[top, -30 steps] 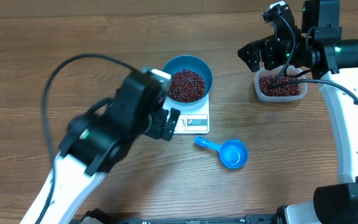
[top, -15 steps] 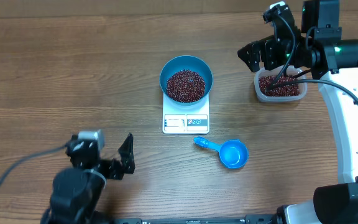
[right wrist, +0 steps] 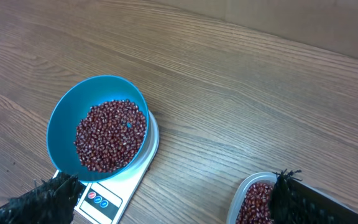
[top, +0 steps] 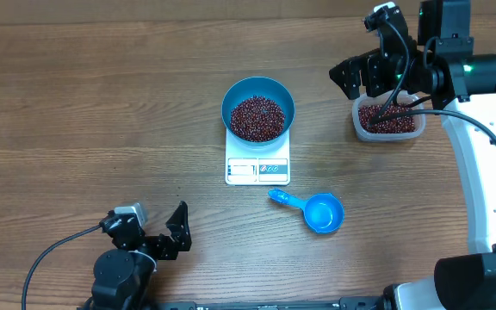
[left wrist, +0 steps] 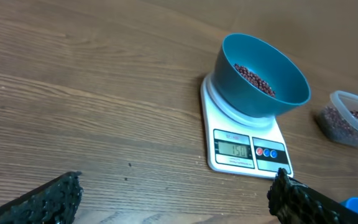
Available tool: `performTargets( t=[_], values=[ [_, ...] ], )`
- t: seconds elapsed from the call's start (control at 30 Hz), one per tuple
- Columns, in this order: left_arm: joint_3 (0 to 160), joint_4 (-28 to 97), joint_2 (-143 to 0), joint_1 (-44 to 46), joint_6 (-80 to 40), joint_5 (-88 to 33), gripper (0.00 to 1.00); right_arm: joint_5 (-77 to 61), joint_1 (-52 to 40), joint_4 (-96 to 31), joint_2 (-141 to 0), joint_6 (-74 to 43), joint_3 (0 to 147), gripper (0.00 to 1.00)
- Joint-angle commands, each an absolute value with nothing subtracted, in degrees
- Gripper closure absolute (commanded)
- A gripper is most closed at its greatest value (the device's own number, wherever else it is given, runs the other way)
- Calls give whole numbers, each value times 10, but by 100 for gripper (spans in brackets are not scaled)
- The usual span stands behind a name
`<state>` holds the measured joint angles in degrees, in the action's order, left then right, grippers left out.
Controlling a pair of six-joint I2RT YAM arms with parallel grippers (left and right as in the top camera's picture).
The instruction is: Scoop item into bowl and weigh 150g on scale
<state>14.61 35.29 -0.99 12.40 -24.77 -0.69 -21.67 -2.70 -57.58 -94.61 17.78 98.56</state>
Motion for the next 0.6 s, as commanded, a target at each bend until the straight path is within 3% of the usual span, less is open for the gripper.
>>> performTargets(
  t=[0.0, 0.43, 0.57],
  values=[
    [124, 340, -2, 132, -271, -28, 1, -221, -25, -573, -933, 176, 987, 0],
    [4, 39, -1, 112, -279, 11, 0, -221, -25, -573, -933, 176, 987, 0],
    [3, 43, -1, 110, -293, 25, 0, -221, -25, -573, -933, 176, 987, 0]
  ],
)
